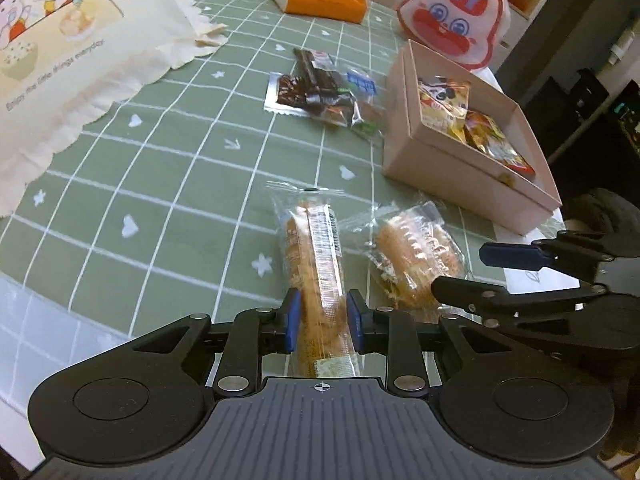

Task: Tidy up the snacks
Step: 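Grasp the round wrapped bun with right tool while left tool holds bread stick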

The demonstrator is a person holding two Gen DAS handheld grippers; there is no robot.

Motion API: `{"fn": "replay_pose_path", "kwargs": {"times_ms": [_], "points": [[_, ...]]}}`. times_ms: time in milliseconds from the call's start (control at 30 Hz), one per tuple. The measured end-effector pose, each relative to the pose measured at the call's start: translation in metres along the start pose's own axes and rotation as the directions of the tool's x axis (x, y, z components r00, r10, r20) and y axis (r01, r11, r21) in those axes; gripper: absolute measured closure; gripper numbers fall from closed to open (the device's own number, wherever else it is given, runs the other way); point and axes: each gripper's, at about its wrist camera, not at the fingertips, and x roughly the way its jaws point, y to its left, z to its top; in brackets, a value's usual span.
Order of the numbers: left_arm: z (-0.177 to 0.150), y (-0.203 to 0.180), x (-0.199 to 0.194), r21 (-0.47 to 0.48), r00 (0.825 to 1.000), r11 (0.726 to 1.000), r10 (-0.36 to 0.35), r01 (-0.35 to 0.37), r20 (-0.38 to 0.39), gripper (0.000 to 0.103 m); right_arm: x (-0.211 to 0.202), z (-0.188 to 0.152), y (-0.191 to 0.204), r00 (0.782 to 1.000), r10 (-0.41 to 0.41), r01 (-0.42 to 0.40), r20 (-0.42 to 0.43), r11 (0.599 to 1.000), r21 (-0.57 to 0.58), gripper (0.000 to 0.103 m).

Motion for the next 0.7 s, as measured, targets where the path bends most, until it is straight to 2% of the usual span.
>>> {"fn": "replay_pose_path", "kwargs": {"times_ms": [167,267,367,533,667,700], "points": [[-0.009,0.011,-0.008,-0.021,1.000,1.000,0.004,-0.004,0.017,0.074,-0.008,-0.015,0.012,0.997,-0.054,0.055,0.046,0.998,-0.031,0.048],[-0.012,0.016,-0.013,-0.017,0.999,0.999,0.028,-0.027,0.037,0.071,-0.011,-0.015,0.015,0.998,-0.045,0.046,0.045,0.998,-0.032,0.042],[-0.016,0.022,-0.018,-0.029,0.997,0.999,0.046,-0.044,0.055,0.070,-0.011,-0.009,0.014,0.998,-0.027,0.027,0.065,1.000,-0.008,0.042],[-0.020,0.031,-0.018,-0.067,0.999,0.997,-0.019,0.022,0.038,0.070,0.004,0.007,0.009,0.995,-0.065,0.063,0.081,0.998,0.032,0.042],[-0.022,0.022,-0.016,-0.025,0.999,0.999,-0.024,0.025,0.026,0.072,0.015,0.005,0.012,0.999,0.014,-0.015,0.033,0.999,0.050,0.041],[-0.022,0.020,-0.016,-0.017,0.999,1.000,-0.025,0.026,0.025,0.072,0.016,0.003,0.013,0.999,0.024,-0.026,0.023,0.998,0.059,0.044]]}}
